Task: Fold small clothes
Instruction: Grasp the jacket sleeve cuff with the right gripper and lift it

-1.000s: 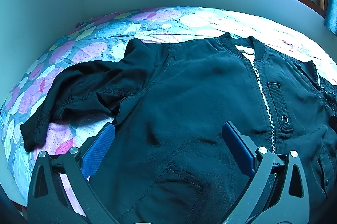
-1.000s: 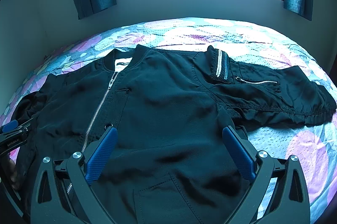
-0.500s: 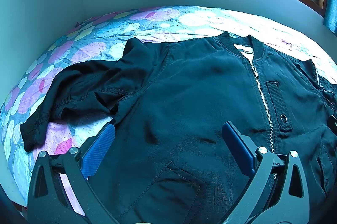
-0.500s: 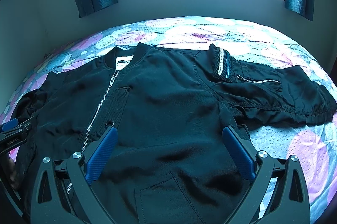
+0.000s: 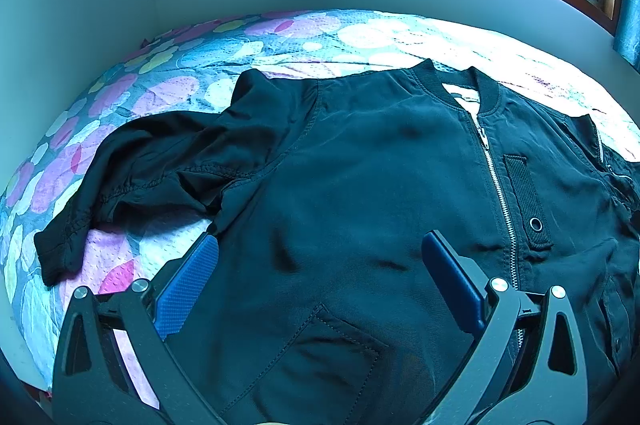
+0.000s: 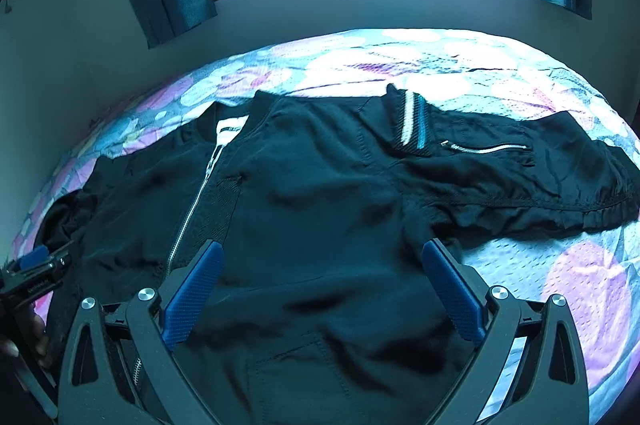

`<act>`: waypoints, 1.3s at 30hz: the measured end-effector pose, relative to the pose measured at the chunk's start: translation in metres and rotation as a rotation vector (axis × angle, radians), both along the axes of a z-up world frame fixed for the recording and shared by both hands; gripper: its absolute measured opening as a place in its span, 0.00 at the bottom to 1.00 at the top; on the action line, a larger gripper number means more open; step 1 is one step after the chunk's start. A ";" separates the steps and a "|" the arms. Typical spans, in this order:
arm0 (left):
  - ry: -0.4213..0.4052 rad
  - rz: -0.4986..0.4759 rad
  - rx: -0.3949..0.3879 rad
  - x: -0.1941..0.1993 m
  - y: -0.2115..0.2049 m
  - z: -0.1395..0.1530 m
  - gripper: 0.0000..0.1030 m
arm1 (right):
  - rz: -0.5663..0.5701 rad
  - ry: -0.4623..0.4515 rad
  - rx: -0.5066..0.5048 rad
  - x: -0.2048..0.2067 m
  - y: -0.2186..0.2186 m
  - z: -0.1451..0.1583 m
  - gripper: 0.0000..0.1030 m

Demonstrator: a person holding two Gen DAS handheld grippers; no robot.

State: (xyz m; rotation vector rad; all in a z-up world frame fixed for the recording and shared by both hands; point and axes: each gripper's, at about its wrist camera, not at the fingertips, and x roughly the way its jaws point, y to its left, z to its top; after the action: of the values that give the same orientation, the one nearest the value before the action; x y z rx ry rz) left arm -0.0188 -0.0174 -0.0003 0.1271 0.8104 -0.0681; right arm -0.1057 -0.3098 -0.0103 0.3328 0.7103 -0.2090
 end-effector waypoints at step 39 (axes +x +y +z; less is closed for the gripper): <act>0.112 0.018 -0.031 0.014 0.004 -0.020 0.98 | -0.852 -0.314 0.610 -0.199 -0.354 -0.087 0.14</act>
State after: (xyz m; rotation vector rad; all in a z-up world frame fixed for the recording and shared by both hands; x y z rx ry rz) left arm -0.0044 -0.0135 -0.0200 0.0875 0.9216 -0.0708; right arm -0.3050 -0.6634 -0.0976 1.2242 0.2669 -0.7320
